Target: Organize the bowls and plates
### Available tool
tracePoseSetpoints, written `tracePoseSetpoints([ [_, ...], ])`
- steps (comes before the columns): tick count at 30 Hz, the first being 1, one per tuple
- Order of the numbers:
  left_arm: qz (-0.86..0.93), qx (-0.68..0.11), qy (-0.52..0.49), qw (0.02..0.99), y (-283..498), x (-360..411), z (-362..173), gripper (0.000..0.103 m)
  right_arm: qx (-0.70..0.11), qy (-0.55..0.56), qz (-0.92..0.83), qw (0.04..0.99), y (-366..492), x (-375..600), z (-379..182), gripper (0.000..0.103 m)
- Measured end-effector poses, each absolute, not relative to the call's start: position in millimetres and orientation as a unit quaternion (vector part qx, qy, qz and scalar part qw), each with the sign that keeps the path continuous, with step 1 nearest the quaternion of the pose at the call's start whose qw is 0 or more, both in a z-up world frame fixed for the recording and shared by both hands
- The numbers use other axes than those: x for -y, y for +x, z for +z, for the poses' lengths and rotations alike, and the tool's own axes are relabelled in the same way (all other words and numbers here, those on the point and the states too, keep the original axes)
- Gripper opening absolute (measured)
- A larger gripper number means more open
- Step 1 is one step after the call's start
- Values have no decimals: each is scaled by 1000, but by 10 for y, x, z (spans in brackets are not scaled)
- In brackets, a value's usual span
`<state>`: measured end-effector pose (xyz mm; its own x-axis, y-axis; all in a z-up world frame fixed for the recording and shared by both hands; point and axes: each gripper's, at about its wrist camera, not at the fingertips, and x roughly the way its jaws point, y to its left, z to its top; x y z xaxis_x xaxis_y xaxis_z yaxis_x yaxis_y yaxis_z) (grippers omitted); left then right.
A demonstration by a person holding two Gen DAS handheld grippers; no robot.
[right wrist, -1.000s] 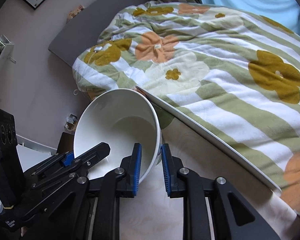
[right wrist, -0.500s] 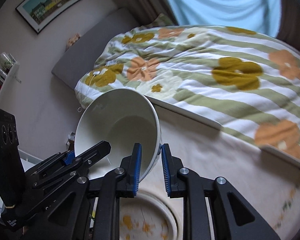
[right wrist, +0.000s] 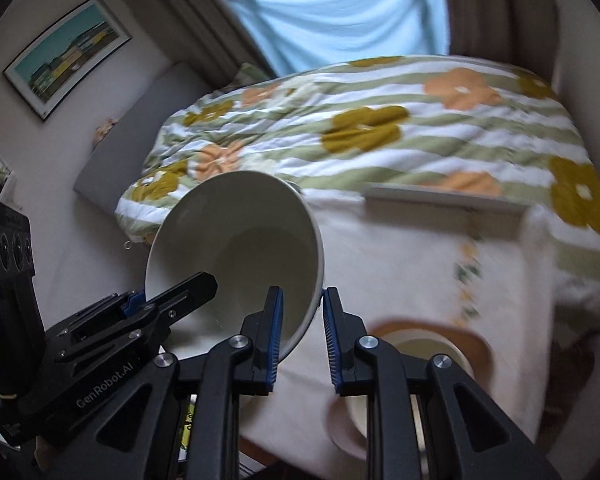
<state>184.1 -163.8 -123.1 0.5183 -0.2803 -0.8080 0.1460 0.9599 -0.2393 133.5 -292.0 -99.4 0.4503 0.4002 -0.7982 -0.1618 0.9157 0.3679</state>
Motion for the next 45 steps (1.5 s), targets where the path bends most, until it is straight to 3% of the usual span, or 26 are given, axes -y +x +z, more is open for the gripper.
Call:
tracePoseSetpoints([
  [12, -170, -558, -20, 812, 1619, 2417, -1988, 22, -543, 145, 97, 822, 820, 3641, -1649, 18],
  [45, -111, -558, 123, 813, 1732, 2736, -2222, 22, -560, 108, 97, 816, 796, 3615, -1910, 18],
])
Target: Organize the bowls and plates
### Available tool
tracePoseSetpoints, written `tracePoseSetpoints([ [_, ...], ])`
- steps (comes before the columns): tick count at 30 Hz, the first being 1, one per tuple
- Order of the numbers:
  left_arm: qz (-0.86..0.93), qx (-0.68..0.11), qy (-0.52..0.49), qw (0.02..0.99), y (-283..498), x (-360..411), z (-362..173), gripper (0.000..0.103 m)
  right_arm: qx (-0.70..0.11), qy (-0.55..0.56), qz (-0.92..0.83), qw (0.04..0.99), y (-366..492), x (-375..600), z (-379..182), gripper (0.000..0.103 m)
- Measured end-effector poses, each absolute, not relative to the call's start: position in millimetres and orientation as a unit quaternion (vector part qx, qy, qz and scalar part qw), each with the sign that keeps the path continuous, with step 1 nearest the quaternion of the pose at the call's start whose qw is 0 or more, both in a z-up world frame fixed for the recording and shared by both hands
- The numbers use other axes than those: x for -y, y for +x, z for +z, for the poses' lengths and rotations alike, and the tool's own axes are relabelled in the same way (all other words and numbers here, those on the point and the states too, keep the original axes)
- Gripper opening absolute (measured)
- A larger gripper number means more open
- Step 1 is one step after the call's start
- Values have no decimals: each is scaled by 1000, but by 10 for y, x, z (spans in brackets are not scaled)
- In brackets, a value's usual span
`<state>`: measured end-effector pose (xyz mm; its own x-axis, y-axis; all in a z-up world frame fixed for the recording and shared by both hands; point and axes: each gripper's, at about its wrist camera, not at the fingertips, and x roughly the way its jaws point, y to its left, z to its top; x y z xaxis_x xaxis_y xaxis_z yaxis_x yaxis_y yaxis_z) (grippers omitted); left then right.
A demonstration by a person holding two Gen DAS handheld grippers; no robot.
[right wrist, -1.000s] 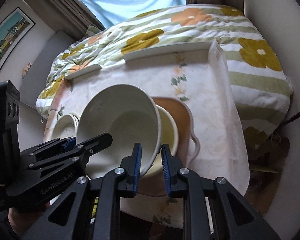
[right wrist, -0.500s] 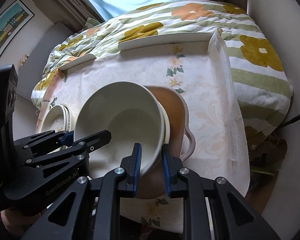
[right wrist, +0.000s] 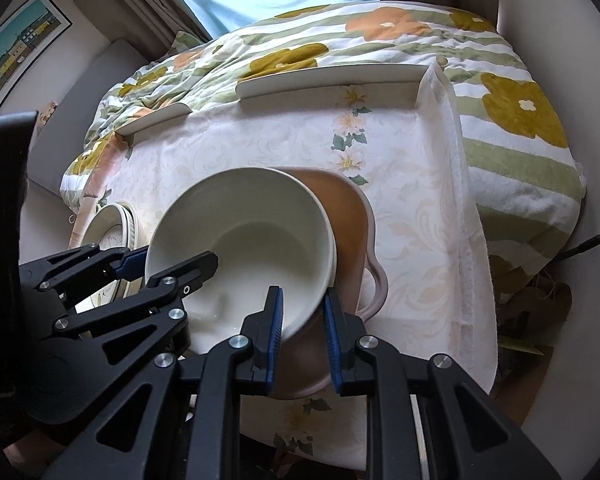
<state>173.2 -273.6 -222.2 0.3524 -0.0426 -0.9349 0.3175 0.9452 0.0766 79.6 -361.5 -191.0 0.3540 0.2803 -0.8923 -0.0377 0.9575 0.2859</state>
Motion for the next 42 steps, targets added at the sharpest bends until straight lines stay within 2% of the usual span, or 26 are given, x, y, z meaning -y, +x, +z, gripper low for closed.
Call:
tracePoseSetpoints([
  [12, -115, -574, 102, 804, 1791, 2677, -2223, 23, -556, 74, 108, 821, 765, 3570, -1863, 19],
  [14, -117, -576, 95, 803, 1798, 2669, -2221, 28, -551, 60, 117, 824, 729, 3552, -1861, 20],
  [15, -121, -578, 91, 802, 1800, 2670, -2223, 31, -547, 57, 123, 826, 707, 3546, -1865, 24],
  [16, -124, -578, 89, 801, 1797, 2679, -2229, 43, -545, 55, 129, 827, 687, 3534, -1873, 28],
  [17, -127, -578, 89, 801, 1791, 2692, -2232, 63, -542, 53, 135, 827, 673, 3519, -1884, 39],
  [18, -130, -576, 89, 802, 1785, 2705, -2229, 73, -540, 52, 138, 829, 660, 3506, -1895, 47],
  [19, -136, -573, 88, 803, 1775, 2712, -2212, 82, -538, 51, 138, 830, 647, 3495, -1901, 48],
  [28, -150, -529, 83, 831, 1687, 2456, -1798, 82, -511, 64, 119, 849, 492, 3552, -1656, 48],
  [29, -150, -518, 79, 838, 1653, 2395, -1720, 82, -503, 68, 116, 854, 456, 3573, -1600, 50],
  [30, -154, -500, 73, 849, 1599, 2318, -1619, 82, -496, 68, 111, 858, 424, 3584, -1554, 67],
  [31, -161, -480, 71, 859, 1531, 2247, -1523, 83, -488, 68, 105, 864, 388, 3594, -1509, 77],
  [32, -164, -466, 71, 866, 1481, 2200, -1469, 88, -478, 69, 98, 870, 347, 3604, -1460, 96],
  [33, -164, -450, 76, 875, 1414, 2148, -1410, 93, -470, 70, 92, 875, 309, 3611, -1423, 101],
  [34, -160, -438, 81, 881, 1362, 2108, -1379, 101, -461, 74, 84, 880, 274, 3627, -1387, 101],
  [35, -156, -427, 85, 887, 1312, 2061, -1358, 103, -453, 79, 77, 885, 238, 3639, -1354, 101],
  [40, -157, -442, 67, 880, 1265, 1859, -1505, 103, -427, 100, 28, 898, 120, 3679, -1301, 101],
  [42, -160, -465, 56, 869, 1272, 1784, -1635, 103, -448, 97, 8, 889, 121, 3690, -1347, 101],
])
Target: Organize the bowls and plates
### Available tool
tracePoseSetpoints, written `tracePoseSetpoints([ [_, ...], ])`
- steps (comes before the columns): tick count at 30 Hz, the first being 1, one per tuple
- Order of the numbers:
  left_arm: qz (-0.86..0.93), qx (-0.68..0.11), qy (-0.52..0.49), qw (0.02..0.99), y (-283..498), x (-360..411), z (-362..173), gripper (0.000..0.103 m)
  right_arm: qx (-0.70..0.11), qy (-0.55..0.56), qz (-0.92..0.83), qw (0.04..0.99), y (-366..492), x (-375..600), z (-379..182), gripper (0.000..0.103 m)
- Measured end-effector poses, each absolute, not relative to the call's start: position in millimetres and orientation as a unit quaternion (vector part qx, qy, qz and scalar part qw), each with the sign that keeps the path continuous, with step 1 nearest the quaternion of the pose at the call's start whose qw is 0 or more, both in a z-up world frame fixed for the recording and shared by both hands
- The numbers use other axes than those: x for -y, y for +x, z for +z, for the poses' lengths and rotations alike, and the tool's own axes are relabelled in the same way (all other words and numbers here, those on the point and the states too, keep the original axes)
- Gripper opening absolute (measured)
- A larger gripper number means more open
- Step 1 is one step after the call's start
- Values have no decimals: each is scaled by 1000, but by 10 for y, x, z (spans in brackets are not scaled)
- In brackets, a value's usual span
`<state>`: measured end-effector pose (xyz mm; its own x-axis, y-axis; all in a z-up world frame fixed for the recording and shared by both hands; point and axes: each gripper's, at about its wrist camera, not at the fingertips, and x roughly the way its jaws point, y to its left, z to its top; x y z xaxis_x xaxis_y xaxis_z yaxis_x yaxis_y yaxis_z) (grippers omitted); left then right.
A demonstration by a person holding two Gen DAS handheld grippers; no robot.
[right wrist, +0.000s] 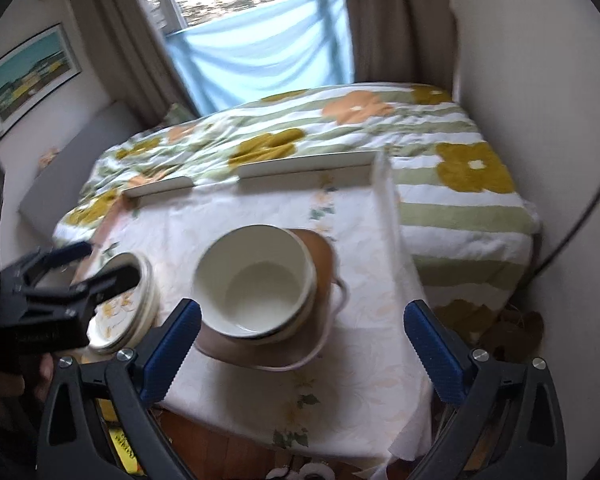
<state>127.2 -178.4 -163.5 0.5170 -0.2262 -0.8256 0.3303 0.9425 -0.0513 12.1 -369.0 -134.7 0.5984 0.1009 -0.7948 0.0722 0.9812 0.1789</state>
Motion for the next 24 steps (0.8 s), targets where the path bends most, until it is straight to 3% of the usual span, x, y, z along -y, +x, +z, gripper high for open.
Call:
tracePoseSetpoints([
  [9, -159, -518, 65, 838, 1363, 1782, -2127, 102, -530, 78, -32, 844, 259, 3809, -1752, 101],
  [14, -168, -548, 82, 815, 1487, 1899, -2309, 96, -570, 76, -21, 818, 417, 3820, -1986, 100],
  [16, -176, -564, 88, 802, 1542, 1964, -2380, 91, -579, 74, -14, 812, 463, 3808, -2038, 93],
  [19, -181, -596, 90, 778, 1631, 2057, -2500, 70, -600, 68, 1, 797, 593, 3782, -2124, 71],
  [20, -185, -601, 92, 772, 1650, 2095, -2529, 69, -606, 65, 6, 793, 620, 3768, -2145, 63],
  [24, -193, -607, 111, 763, 1681, 2228, -2609, 57, -628, 52, 27, 776, 733, 3716, -2267, 53],
])
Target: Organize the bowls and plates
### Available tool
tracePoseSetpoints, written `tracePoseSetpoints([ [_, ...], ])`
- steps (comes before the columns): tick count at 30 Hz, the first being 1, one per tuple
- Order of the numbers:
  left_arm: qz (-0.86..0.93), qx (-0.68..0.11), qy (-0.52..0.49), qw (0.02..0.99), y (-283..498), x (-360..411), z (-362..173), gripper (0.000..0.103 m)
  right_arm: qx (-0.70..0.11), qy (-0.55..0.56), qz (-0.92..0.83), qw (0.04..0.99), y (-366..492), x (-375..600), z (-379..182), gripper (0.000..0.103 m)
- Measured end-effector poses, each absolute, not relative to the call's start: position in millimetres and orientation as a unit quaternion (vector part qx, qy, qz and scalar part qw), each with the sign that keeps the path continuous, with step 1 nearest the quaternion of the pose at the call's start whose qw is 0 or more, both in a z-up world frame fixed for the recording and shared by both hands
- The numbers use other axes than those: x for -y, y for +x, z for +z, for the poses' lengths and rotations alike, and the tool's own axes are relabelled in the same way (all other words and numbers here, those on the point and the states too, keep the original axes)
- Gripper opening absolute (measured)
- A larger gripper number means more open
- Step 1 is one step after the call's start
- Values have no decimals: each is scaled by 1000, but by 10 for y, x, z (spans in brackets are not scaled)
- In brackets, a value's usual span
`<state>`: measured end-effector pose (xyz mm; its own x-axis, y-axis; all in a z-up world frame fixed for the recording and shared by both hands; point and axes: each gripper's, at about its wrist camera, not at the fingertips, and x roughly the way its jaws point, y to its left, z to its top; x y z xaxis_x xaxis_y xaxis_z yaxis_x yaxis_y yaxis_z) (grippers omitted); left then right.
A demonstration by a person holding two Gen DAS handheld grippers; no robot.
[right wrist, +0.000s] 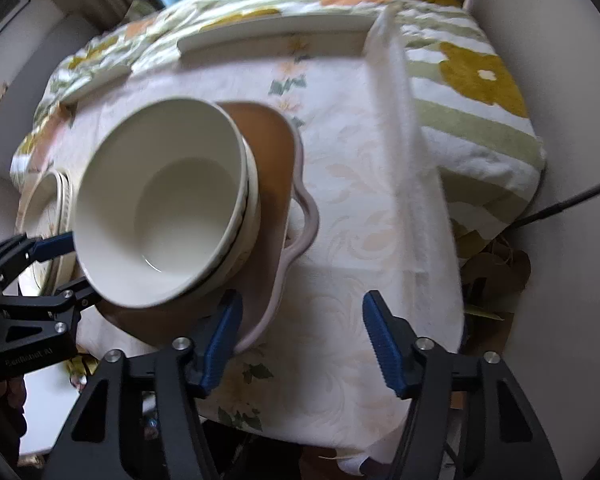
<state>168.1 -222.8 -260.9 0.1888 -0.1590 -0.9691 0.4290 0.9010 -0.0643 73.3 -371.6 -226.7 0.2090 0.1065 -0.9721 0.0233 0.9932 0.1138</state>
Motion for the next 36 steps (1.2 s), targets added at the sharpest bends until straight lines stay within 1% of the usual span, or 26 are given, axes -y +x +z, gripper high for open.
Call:
tracePoseSetpoints([
  [1, -194, -611, 111, 759, 1698, 2256, -2644, 51, -633, 53, 34, 772, 757, 3705, -2301, 52],
  [4, -197, -616, 111, 755, 1744, 2294, -2725, 42, -643, 58, 58, 762, 824, 3670, -2395, 42],
  [6, -198, -618, 110, 753, 1770, 2326, -2774, 38, -647, 56, 74, 757, 867, 3634, -2457, 29],
  [8, -200, -618, 115, 752, 1780, 2358, -2812, 33, -647, 47, 85, 756, 872, 3593, -2507, 24],
  [10, -207, -617, 109, 751, 1789, 2395, -2859, 27, -646, 45, 100, 755, 857, 3561, -2542, 21],
  [11, -208, -617, 112, 751, 1791, 2417, -2885, 27, -643, 44, 106, 757, 846, 3546, -2541, 20],
  [15, -215, -606, 113, 758, 1773, 2459, -2910, 22, -635, 44, 113, 763, 816, 3572, -2536, 19],
  [17, -221, -602, 116, 759, 1753, 2500, -2907, 18, -631, 38, 114, 767, 797, 3575, -2526, 19],
  [24, -215, -588, 116, 771, 1729, 2581, -2876, 18, -610, 17, 115, 784, 724, 3605, -2480, 19],
  [28, -211, -577, 108, 782, 1638, 2493, -2787, 18, -596, 2, 115, 794, 710, 3619, -2411, 19],
  [36, -195, -546, 108, 808, 1470, 2261, -2358, 18, -573, -16, 126, 810, 676, 3519, -2092, 19],
])
